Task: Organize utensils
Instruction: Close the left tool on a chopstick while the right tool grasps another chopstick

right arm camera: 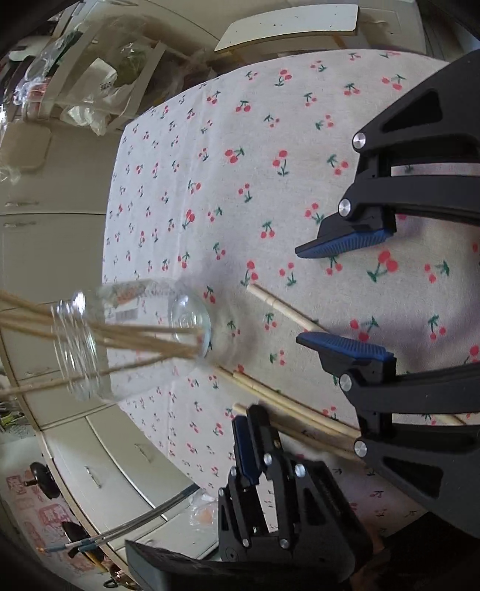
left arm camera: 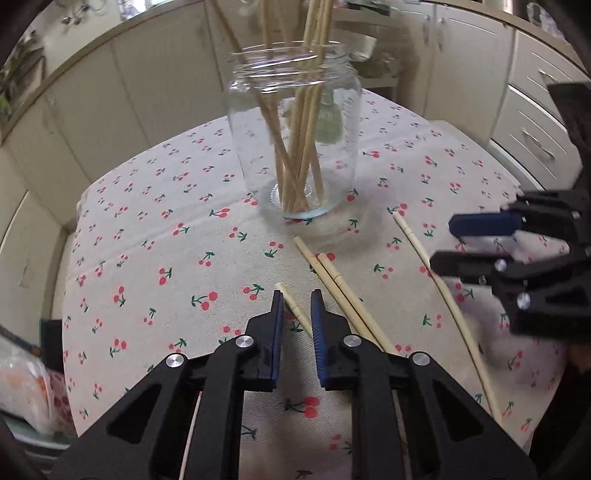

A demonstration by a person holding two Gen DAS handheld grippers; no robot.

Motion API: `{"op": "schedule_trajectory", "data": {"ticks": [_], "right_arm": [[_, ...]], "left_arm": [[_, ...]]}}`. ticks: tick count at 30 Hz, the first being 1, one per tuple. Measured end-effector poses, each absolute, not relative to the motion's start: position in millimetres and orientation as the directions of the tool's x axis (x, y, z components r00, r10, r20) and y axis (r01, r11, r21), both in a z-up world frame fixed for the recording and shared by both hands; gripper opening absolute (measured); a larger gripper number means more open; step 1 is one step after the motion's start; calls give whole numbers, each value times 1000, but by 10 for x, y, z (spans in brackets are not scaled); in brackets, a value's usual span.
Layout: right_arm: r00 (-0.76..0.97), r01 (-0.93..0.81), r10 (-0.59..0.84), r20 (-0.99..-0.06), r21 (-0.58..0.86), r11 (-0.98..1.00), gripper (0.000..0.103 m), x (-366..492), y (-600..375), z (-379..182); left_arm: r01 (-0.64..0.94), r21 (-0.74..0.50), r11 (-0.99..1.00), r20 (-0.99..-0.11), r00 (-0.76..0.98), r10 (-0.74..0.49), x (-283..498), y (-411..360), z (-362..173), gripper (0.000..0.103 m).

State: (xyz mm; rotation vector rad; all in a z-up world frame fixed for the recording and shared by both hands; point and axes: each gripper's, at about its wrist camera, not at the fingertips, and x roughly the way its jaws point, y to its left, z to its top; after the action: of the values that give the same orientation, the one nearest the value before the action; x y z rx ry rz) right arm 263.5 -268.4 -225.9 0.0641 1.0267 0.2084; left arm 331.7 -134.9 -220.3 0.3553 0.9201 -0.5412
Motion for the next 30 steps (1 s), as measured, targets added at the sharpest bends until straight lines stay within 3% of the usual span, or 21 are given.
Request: {"op": "schedule_trajectory", "data": {"ticks": [5, 8, 9, 11, 12, 17, 22, 25, 29, 30], "right_arm": [[479, -77, 219, -850, 208, 975, 48, 2766, -2723, -2263], [493, -74, 181, -851, 166, 983, 48, 2817, -2612, -2277], [499, -87, 163, -851, 138, 987, 46, 2821, -2564, -2278], [501, -131, 155, -852, 102, 986, 17, 2810, -2503, -2283], [492, -175, 170, -854, 94, 980, 14, 2793, -2486, -2280], [472, -317, 191, -861, 36, 948, 12, 2691, -2531, -2261], [426, -235, 246, -871, 156, 959, 13, 2768, -2720, -2267], [429, -173, 237, -872, 178, 969, 16, 2782, -2737, -2269], [454, -120, 191, -870, 152, 981, 16, 2751, -2696, -2261], [463, -106, 178, -868, 145, 984, 16, 2740, -2686, -2261]], "left_arm": [[501, -35, 865, -850, 441, -290, 3417, -1298, -2190, 15], [458, -71, 886, -843, 447, -298, 3429, -1290, -2195, 14], [467, -86, 880, -838, 444, -318, 3415, -1297, -2202, 11], [513, -75, 855, -829, 445, -340, 3349, -1339, -2211, 10], [552, -67, 831, -824, 438, -358, 3313, -1358, -2210, 10], [630, -29, 776, -825, 423, -374, 3302, -1355, -2203, 10], [555, -41, 831, -847, 422, -323, 3347, -1290, -2184, 12], [517, -42, 855, -856, 422, -298, 3349, -1306, -2186, 18], [466, -39, 884, -870, 420, -260, 3366, -1375, -2201, 45], [455, -32, 890, -870, 426, -249, 3356, -1393, -2204, 47]]}}
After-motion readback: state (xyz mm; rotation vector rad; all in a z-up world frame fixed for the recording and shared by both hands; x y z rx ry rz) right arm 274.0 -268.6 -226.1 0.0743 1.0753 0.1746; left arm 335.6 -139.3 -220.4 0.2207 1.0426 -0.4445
